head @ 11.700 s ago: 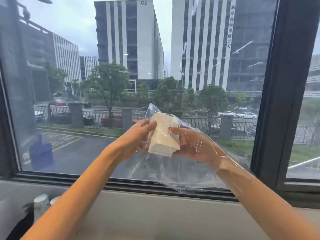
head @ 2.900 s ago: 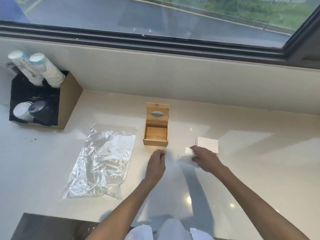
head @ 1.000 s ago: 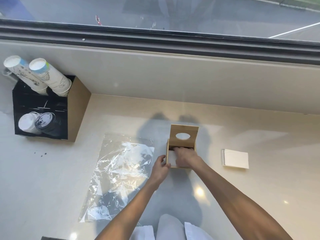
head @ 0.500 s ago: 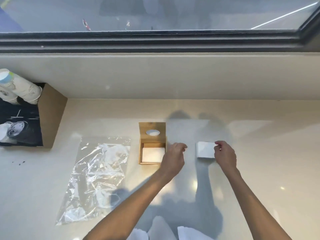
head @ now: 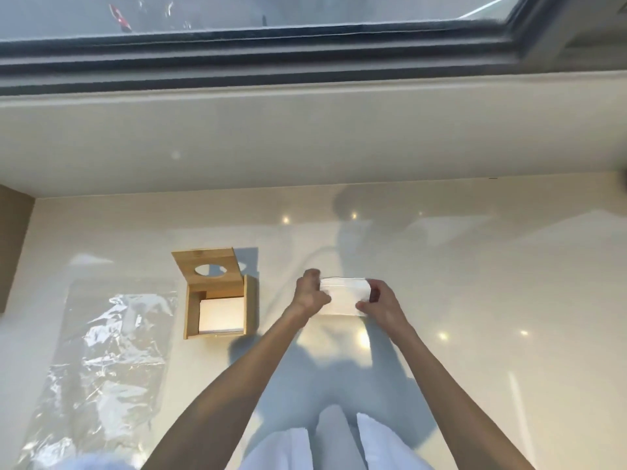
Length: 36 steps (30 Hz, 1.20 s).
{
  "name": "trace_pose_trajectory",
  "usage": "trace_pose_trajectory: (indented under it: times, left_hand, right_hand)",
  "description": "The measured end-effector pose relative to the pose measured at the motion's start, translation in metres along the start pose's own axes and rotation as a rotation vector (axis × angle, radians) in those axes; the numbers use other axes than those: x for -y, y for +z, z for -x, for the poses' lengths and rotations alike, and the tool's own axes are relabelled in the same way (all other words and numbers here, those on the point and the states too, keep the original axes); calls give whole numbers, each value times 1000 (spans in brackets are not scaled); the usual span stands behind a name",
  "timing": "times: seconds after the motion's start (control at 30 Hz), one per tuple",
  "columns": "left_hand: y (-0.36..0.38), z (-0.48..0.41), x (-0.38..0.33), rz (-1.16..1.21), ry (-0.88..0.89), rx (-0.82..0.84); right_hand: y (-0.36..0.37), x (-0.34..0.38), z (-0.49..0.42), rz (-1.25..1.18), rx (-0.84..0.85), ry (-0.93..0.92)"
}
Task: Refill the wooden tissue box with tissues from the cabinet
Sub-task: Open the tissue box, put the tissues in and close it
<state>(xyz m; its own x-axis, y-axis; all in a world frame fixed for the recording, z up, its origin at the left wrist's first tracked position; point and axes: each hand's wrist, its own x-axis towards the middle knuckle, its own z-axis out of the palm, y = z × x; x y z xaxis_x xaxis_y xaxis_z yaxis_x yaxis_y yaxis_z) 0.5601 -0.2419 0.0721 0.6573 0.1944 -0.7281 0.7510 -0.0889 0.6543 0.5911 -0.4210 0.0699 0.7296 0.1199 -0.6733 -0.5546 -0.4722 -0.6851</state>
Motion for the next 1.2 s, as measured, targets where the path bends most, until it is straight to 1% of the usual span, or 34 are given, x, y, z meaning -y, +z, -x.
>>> trace_pose_trajectory:
  times: [0.07, 0.13, 0.17, 0.23, 0.33, 0.47, 0.57, 0.7, 0.8, 0.9, 0.93, 0.97, 1.0, 1.03, 1.1, 1.13, 1.17, 1.2]
  left_hand:
    - [1, 8, 4, -107, 163, -16]
    - [6, 18, 18, -256, 320, -77]
    - [8, 25, 26, -314, 376, -87]
    - [8, 36, 42, -352, 463, -70]
    - [4, 46, 50, -394, 526, -6]
    - [-6, 42, 45, -470, 566, -53]
    - [-13, 38, 45, -543, 611, -37]
    - [-16, 40, 51, -572, 627, -11]
    - [-19, 39, 53, -552, 601, -21]
    - [-22, 39, 55, -539, 614, 4]
    - [-25, 42, 56, -535, 617, 4]
    - [-30, 46, 55, -534, 632, -22]
    - [-38, 51, 54, -524, 658, -73]
    - [-49, 57, 54, -503, 693, -143]
    - [-79, 73, 56, -442, 794, -329]
    - [-96, 82, 59, -417, 825, -436]
    - [-114, 91, 63, -386, 815, -540]
    - [-132, 97, 68, -345, 758, -634]
  right_hand:
    - [-1, -12, 7, 60, -37, -196]
    - [-2, -31, 15, 150, -19, -348]
    - [-2, -38, 18, 178, 2, -389]
    - [-4, -46, 25, 236, 27, -444]
    - [0, -46, 31, 407, -11, -526]
    - [6, -34, 29, 639, -140, -730]
    - [12, -22, 30, 740, -167, -743]
    - [21, -14, 28, 897, -185, -849]
    - [24, -12, 25, 942, -198, -855]
    - [28, -5, 32, 1051, -83, -882]
    - [25, 3, 34, 1088, -32, -852]
    - [22, 17, 35, 1111, 3, -779]
    - [18, 32, 34, 1106, 15, -666]
    - [14, 47, 32, 1080, -12, -551]
    - [10, 77, 31, 963, -16, -344]
    - [13, 95, 33, 847, 22, -280]
    - [21, 113, 36, 695, 86, -244]
    - [33, 130, 42, 535, 168, -237]
